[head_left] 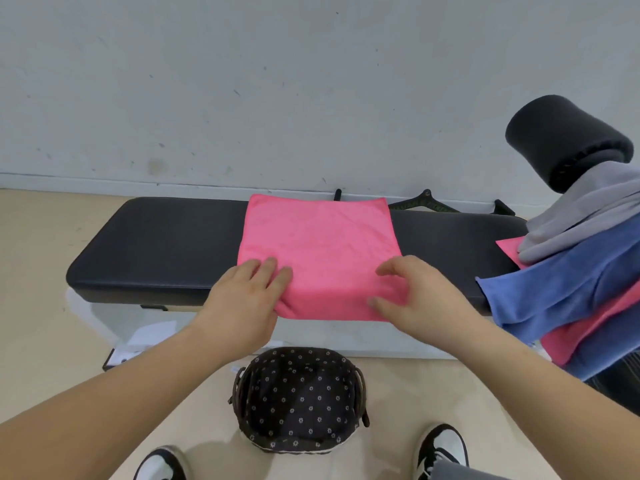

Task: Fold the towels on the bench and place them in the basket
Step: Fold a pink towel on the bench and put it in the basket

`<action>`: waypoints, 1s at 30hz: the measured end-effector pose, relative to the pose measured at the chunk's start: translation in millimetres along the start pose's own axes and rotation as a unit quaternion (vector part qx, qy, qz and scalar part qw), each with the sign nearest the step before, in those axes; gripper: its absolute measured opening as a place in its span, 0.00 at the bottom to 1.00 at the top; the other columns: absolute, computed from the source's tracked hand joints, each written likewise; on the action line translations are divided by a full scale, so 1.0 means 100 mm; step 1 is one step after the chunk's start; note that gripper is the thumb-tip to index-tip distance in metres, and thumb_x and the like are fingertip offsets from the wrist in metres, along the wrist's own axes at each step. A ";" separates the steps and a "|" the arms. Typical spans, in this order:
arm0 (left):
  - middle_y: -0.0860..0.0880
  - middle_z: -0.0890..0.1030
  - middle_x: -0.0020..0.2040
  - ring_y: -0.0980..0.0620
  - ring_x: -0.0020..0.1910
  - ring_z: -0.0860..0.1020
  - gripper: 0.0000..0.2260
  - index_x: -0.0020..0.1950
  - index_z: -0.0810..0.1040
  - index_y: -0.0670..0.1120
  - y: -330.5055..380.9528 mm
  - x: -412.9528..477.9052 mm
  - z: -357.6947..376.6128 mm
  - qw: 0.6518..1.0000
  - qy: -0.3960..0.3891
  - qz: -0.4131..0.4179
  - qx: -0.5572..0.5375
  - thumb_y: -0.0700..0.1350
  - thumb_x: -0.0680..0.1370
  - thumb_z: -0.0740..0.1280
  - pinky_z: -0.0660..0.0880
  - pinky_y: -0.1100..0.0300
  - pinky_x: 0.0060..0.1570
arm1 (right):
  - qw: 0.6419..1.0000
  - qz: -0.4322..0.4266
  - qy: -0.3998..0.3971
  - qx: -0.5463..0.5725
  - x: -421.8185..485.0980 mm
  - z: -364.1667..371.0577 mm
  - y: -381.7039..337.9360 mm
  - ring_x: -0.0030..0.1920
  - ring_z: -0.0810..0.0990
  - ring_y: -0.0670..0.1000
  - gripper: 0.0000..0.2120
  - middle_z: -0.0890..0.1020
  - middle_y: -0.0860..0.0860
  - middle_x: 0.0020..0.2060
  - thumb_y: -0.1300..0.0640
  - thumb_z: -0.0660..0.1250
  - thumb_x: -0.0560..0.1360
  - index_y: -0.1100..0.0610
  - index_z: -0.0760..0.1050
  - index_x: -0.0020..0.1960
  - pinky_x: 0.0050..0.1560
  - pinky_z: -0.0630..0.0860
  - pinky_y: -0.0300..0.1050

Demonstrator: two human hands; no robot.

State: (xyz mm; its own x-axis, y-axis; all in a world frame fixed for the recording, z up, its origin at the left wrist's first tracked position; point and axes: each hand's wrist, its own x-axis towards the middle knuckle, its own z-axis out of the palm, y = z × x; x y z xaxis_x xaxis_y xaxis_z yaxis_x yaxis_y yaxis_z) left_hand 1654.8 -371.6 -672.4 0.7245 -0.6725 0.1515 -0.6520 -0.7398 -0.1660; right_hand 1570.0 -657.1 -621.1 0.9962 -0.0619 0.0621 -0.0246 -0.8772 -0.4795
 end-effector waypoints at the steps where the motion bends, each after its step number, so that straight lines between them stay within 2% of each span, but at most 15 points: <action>1: 0.39 0.81 0.63 0.37 0.53 0.80 0.25 0.66 0.79 0.41 0.00 0.00 -0.01 1.000 0.004 0.003 -0.003 0.44 0.69 0.61 0.80 0.45 0.49 | 0.999 -0.034 -0.033 -0.017 0.01 0.10 -0.04 0.65 0.74 0.45 0.26 0.76 0.42 0.65 0.44 0.74 0.74 0.47 0.74 0.69 0.65 0.72 0.46; 3: 0.42 0.82 0.61 0.39 0.54 0.82 0.23 0.61 0.81 0.42 -0.01 0.00 -0.04 0.999 0.027 0.012 -0.014 0.44 0.70 0.57 0.81 0.46 0.45 | 0.991 -0.071 -0.077 -0.083 0.05 0.28 -0.09 0.75 0.66 0.50 0.37 0.69 0.47 0.74 0.42 0.74 0.73 0.49 0.66 0.78 0.75 0.65 0.50; 5: 0.45 0.84 0.57 0.41 0.51 0.83 0.20 0.56 0.82 0.43 -0.01 -0.01 -0.07 0.999 0.048 0.005 -0.023 0.43 0.72 0.56 0.79 0.48 0.36 | 0.979 -0.085 -0.071 -0.172 0.11 0.42 -0.11 0.77 0.63 0.56 0.41 0.66 0.52 0.76 0.40 0.74 0.71 0.48 0.63 0.79 0.77 0.63 0.54; 6: 0.46 0.84 0.56 0.42 0.49 0.83 0.19 0.55 0.83 0.44 -0.01 -0.01 -0.10 0.998 0.062 -0.003 -0.028 0.43 0.72 0.56 0.77 0.49 0.32 | 0.973 -0.086 -0.058 -0.208 0.15 0.47 -0.12 0.75 0.66 0.58 0.41 0.68 0.53 0.74 0.39 0.74 0.69 0.49 0.65 0.78 0.74 0.65 0.56; 8: 0.47 0.84 0.56 0.43 0.47 0.83 0.19 0.57 0.83 0.43 -0.01 0.00 -0.19 0.995 0.094 -0.017 -0.040 0.41 0.72 0.57 0.77 0.51 0.26 | 0.963 -0.089 -0.025 -0.254 0.21 0.54 -0.14 0.65 0.75 0.61 0.39 0.75 0.55 0.65 0.38 0.76 0.65 0.51 0.71 0.72 0.62 0.74 0.58; 10: 0.46 0.84 0.61 0.44 0.51 0.84 0.20 0.62 0.82 0.42 -0.02 0.01 -0.27 0.991 0.115 -0.022 -0.060 0.35 0.71 0.65 0.79 0.52 0.23 | 0.955 -0.090 0.001 -0.282 0.26 0.61 -0.14 0.52 0.79 0.62 0.37 0.79 0.56 0.55 0.38 0.78 0.60 0.54 0.76 0.64 0.49 0.78 0.57; 13: 0.44 0.83 0.64 0.43 0.54 0.85 0.26 0.66 0.81 0.41 -0.07 0.01 -0.32 0.989 0.121 -0.011 -0.087 0.31 0.67 0.72 0.83 0.50 0.30 | 0.948 -0.100 0.033 -0.301 0.29 0.66 -0.16 0.44 0.79 0.61 0.34 0.79 0.57 0.48 0.46 0.79 0.56 0.57 0.78 0.59 0.40 0.78 0.55; 16: 0.46 0.84 0.51 0.42 0.43 0.82 0.20 0.63 0.79 0.43 -0.14 0.01 -0.36 0.987 0.107 0.006 -0.122 0.36 0.72 0.61 0.82 0.46 0.33 | 0.951 -0.100 0.037 -0.289 0.27 0.66 -0.21 0.42 0.80 0.62 0.31 0.80 0.57 0.45 0.51 0.74 0.57 0.59 0.79 0.59 0.40 0.79 0.54; 18: 0.50 0.80 0.47 0.46 0.45 0.78 0.20 0.62 0.79 0.45 -0.16 0.02 -0.41 0.988 0.078 -0.006 -0.133 0.44 0.73 0.56 0.81 0.47 0.36 | 0.961 -0.098 0.025 -0.256 0.25 0.60 -0.25 0.46 0.81 0.62 0.28 0.82 0.56 0.46 0.54 0.68 0.60 0.59 0.78 0.60 0.44 0.80 0.54; 19: 0.52 0.78 0.47 0.48 0.46 0.76 0.20 0.62 0.78 0.47 -0.17 0.01 -0.42 0.989 0.064 -0.014 -0.129 0.48 0.74 0.56 0.80 0.48 0.36 | 0.966 -0.091 0.023 -0.240 0.23 0.56 -0.27 0.49 0.82 0.62 0.27 0.82 0.55 0.49 0.56 0.67 0.62 0.58 0.78 0.61 0.46 0.79 0.52; 22: 0.54 0.75 0.46 0.50 0.46 0.73 0.19 0.62 0.76 0.50 -0.19 0.00 -0.42 0.995 0.026 -0.037 -0.091 0.56 0.74 0.70 0.74 0.55 0.33 | 0.977 -0.044 -0.018 -0.208 0.21 0.39 -0.29 0.59 0.78 0.54 0.25 0.79 0.46 0.58 0.61 0.64 0.70 0.50 0.73 0.67 0.46 0.71 0.45; 24: 0.53 0.75 0.47 0.49 0.47 0.74 0.17 0.61 0.77 0.50 -0.21 0.01 -0.43 0.996 0.016 -0.049 -0.073 0.50 0.73 0.72 0.71 0.55 0.33 | 0.981 -0.030 -0.041 -0.185 0.17 0.31 -0.28 0.61 0.76 0.50 0.27 0.77 0.42 0.59 0.63 0.62 0.70 0.46 0.72 0.67 0.47 0.75 0.45; 27: 0.53 0.77 0.48 0.48 0.47 0.76 0.15 0.62 0.71 0.50 -0.23 0.00 -0.48 0.993 -0.005 -0.083 -0.079 0.40 0.76 0.64 0.74 0.53 0.38 | 0.985 -0.034 -0.052 -0.159 0.12 0.23 -0.19 0.67 0.74 0.48 0.30 0.77 0.40 0.65 0.65 0.61 0.69 0.45 0.76 0.67 0.60 0.77 0.48; 28: 0.52 0.77 0.46 0.48 0.45 0.77 0.16 0.62 0.68 0.51 -0.23 -0.03 -0.51 0.992 -0.021 -0.091 -0.087 0.39 0.76 0.62 0.75 0.53 0.38 | 0.986 -0.034 -0.049 -0.156 0.11 0.20 -0.16 0.67 0.75 0.48 0.28 0.78 0.40 0.64 0.65 0.60 0.69 0.45 0.78 0.65 0.61 0.77 0.48; 30: 0.53 0.78 0.44 0.47 0.43 0.77 0.15 0.58 0.69 0.53 -0.25 -0.08 -0.53 0.989 -0.044 -0.089 -0.112 0.38 0.75 0.60 0.76 0.52 0.41 | 0.987 -0.034 -0.039 -0.152 0.11 0.12 -0.14 0.61 0.77 0.50 0.23 0.82 0.42 0.55 0.62 0.58 0.68 0.47 0.84 0.54 0.55 0.78 0.47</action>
State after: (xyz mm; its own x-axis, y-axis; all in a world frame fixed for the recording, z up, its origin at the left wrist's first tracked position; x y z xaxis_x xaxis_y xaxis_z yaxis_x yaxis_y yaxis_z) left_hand 1653.6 -348.7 -617.6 0.8419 -0.5348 0.0722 -0.5393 -0.8386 0.0764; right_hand 1582.4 -640.0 -623.8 0.9995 0.0283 0.0121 0.0301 -0.9813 -0.1900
